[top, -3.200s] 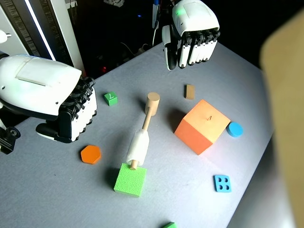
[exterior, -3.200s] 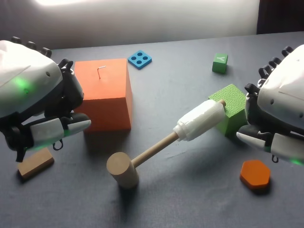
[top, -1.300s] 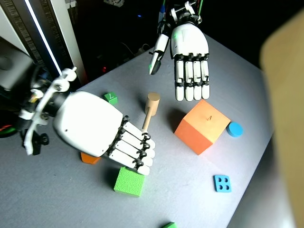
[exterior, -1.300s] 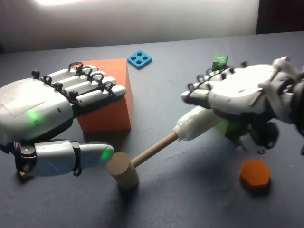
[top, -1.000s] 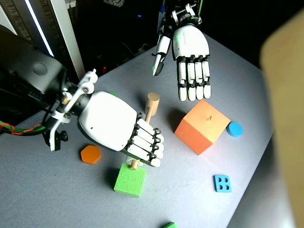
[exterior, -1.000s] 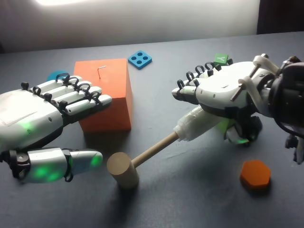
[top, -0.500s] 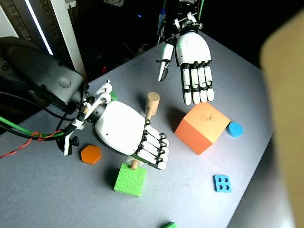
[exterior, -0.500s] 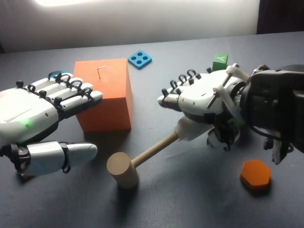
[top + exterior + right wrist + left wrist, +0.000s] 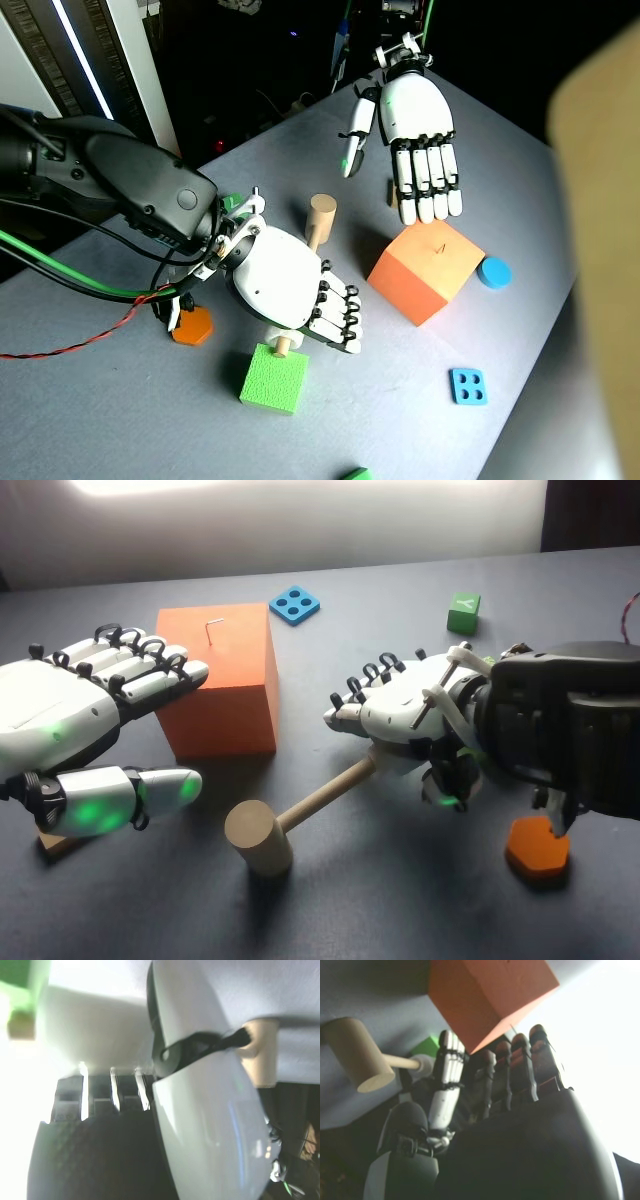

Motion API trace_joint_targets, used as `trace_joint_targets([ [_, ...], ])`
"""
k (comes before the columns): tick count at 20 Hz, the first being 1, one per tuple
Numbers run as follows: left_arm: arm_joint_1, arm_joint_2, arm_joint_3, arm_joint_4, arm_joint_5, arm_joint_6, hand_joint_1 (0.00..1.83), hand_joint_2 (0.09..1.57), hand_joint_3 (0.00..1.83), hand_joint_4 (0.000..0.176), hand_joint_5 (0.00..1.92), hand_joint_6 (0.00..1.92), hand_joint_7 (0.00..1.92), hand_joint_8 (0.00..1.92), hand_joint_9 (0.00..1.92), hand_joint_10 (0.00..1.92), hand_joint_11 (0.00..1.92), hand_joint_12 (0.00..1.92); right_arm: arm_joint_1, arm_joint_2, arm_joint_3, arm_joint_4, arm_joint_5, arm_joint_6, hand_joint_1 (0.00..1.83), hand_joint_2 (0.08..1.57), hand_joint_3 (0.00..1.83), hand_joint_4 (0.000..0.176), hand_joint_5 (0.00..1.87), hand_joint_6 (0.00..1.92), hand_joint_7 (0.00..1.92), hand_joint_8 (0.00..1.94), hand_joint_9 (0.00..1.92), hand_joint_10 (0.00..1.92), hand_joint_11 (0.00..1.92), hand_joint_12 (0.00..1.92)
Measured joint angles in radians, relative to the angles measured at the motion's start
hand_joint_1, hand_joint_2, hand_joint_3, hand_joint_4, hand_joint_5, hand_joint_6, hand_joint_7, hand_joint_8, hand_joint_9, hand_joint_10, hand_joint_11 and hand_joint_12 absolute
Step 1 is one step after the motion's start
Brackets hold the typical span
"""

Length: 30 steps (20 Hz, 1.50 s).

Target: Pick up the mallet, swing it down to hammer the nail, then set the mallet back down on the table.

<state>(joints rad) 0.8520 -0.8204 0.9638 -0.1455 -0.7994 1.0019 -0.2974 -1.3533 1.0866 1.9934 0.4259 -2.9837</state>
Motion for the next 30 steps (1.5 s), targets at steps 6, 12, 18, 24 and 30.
trace_joint_targets([
  [6,0.004,-0.013,0.008,-0.005,-0.002,0.0,0.0,1.3,0.0,0.0,0.11,0.0,0.07,0.0,0.05,0.0,0.02,0.02,-0.008,-0.037,0.038,-0.01,-0.016,0.001,1.36,0.99,0.0,0.0,0.13,0.01,0.1,0.0,0.04,0.0,0.0,0.19],
  [12,0.006,-0.019,0.014,-0.009,-0.002,0.0,0.0,1.3,0.0,0.0,0.11,0.0,0.06,0.0,0.04,0.0,0.02,0.02,-0.012,-0.044,0.054,-0.005,-0.019,0.0,1.34,0.99,0.0,0.0,0.13,0.0,0.09,0.0,0.05,0.0,0.0,0.3],
  [18,0.009,-0.026,0.021,-0.023,-0.008,0.0,0.0,1.29,0.0,0.0,0.14,0.01,0.1,0.01,0.08,0.01,0.04,0.03,-0.012,-0.045,0.054,-0.004,-0.024,0.0,1.31,0.99,0.0,0.0,0.21,0.01,0.16,0.01,0.11,0.01,0.0,0.44],
  [24,0.013,-0.026,0.022,-0.033,-0.003,-0.001,0.0,1.29,0.0,0.0,0.14,0.0,0.1,0.01,0.08,0.01,0.04,0.03,-0.004,-0.044,0.054,-0.014,-0.033,0.0,1.29,1.07,0.0,0.0,0.73,0.1,0.69,0.18,0.66,0.45,0.33,1.3],
  [30,0.013,-0.026,0.022,-0.041,0.006,-0.004,0.0,1.29,0.0,0.0,0.12,0.01,0.08,0.01,0.06,0.0,0.02,0.03,0.006,-0.044,0.054,-0.02,-0.042,0.0,1.16,1.26,0.0,0.0,0.62,1.42,0.81,1.43,0.6,1.56,0.42,1.82],
])
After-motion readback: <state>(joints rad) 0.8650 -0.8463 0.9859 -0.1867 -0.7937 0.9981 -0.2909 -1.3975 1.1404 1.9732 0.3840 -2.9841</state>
